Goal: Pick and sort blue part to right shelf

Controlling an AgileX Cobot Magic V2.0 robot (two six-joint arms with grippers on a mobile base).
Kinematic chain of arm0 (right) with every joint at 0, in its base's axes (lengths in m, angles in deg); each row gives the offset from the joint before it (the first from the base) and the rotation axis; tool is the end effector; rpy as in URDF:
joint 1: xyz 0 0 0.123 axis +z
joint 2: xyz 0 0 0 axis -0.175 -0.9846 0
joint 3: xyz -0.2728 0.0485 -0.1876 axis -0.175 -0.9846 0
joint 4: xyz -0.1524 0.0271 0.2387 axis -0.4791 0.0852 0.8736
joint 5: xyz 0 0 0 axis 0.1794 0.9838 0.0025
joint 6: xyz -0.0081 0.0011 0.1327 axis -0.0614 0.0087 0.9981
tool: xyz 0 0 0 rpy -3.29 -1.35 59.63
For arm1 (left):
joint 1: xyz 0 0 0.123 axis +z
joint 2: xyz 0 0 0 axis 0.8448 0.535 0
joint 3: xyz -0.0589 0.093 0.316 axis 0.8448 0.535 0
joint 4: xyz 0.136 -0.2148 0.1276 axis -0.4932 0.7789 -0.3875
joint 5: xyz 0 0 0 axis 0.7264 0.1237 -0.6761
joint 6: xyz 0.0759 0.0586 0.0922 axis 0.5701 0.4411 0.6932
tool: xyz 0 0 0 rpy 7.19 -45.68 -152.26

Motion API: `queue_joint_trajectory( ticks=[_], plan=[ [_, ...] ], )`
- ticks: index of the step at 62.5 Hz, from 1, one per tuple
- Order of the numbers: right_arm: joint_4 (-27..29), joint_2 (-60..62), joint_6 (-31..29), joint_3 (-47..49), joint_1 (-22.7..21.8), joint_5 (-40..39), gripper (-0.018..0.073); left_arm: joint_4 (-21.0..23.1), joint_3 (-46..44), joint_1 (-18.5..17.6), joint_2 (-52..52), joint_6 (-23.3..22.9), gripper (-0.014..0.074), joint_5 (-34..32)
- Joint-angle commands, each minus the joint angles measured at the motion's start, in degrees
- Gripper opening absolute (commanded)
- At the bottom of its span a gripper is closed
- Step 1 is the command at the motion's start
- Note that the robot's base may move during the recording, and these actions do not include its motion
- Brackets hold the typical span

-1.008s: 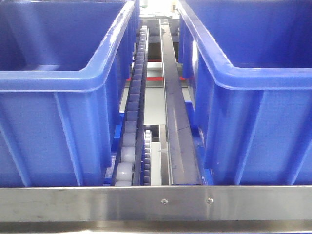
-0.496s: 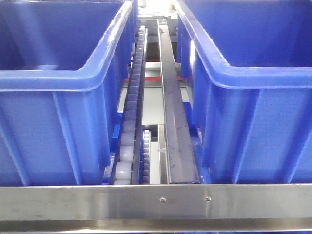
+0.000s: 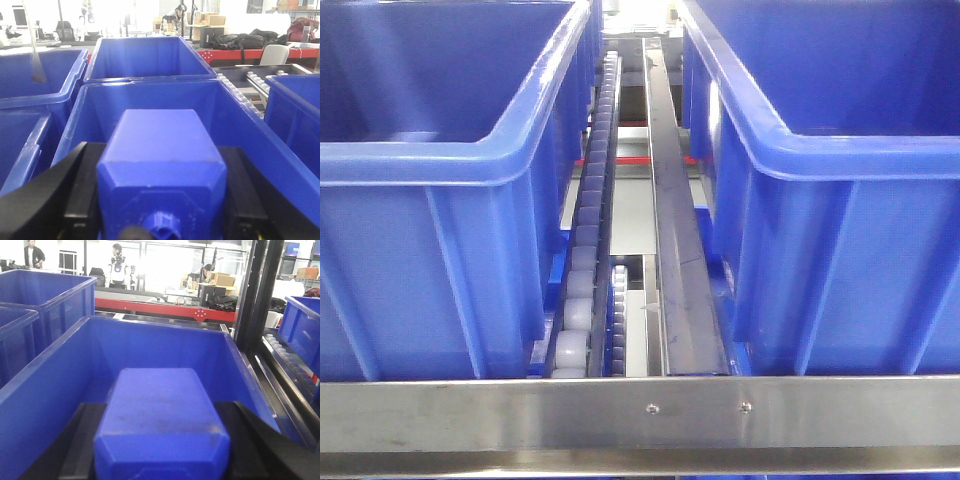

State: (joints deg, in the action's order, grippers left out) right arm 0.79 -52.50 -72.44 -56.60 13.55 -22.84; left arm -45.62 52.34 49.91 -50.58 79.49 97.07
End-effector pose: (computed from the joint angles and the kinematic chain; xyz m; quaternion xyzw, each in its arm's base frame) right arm 0.0904 0.0055 0.3136 -0.0318 0.6599 0.0097 0.7506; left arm 0.0761 -0.0115 0.3631 0.0582 0.6918 -0.0432 0.7185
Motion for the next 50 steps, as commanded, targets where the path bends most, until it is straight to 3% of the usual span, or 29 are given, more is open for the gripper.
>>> queue_joint_trajectory(
  ticks=[1,35,50],
  plan=[
    [-0.49,-0.54,-0.42,1.90,-0.41,-5.14,0.0356,0.15,-1.74,-0.01,0.90,0.00,0.0386,-5.21],
    [-0.49,-0.54,-0.42,1.90,-0.41,-5.82,0.0356,0.27,-1.74,-0.01,0.90,-0.11,0.0386,-5.34],
    [-0.49,-0.54,-0.42,1.90,-0.41,-5.44,0.0356,2.52,-1.74,-0.01,0.90,-0.11,0.0386,-4.92]
  ],
)
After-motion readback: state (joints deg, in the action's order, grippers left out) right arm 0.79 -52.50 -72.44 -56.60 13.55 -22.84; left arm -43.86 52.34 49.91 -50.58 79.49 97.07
